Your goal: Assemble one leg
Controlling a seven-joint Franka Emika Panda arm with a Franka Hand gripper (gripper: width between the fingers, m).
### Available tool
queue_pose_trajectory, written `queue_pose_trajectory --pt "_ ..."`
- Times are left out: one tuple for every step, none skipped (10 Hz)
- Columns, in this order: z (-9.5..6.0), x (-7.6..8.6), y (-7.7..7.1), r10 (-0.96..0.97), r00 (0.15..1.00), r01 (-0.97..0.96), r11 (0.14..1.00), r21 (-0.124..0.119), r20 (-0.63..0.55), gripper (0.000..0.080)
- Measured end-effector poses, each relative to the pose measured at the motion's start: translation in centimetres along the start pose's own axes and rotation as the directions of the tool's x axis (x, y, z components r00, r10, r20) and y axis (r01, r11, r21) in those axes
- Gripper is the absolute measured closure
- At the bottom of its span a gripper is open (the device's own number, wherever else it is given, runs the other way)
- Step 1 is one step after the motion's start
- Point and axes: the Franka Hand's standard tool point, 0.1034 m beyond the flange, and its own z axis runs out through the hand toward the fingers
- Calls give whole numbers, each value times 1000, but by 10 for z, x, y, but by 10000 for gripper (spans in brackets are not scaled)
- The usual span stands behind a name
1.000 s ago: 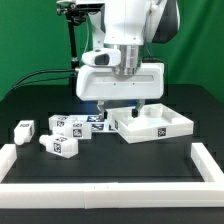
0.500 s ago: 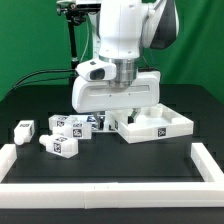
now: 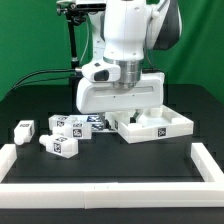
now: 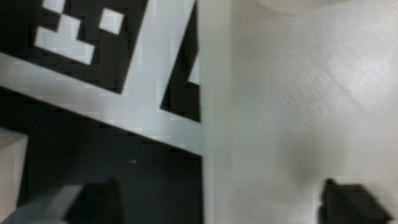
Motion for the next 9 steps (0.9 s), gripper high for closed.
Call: queue_pose_trajectory --pt "0 0 0 0 1000 0 1000 0 0 445" --pt "0 0 0 1 1000 -1 1000 0 0 445" --pt "-7 -2 6 66 998 -66 998 18 20 682" --pt "-21 -3 14 157 983 -163 985 58 96 682" --pt "-33 2 24 223 958 -242 966 93 177 766" --pt "-47 11 35 247 945 -275 954 117 213 789" --pt "-62 21 45 253 946 -281 951 130 201 796" --pt "-71 27 54 267 945 -294 946 134 187 796" --pt "-72 28 58 272 945 -298 945 132 183 798"
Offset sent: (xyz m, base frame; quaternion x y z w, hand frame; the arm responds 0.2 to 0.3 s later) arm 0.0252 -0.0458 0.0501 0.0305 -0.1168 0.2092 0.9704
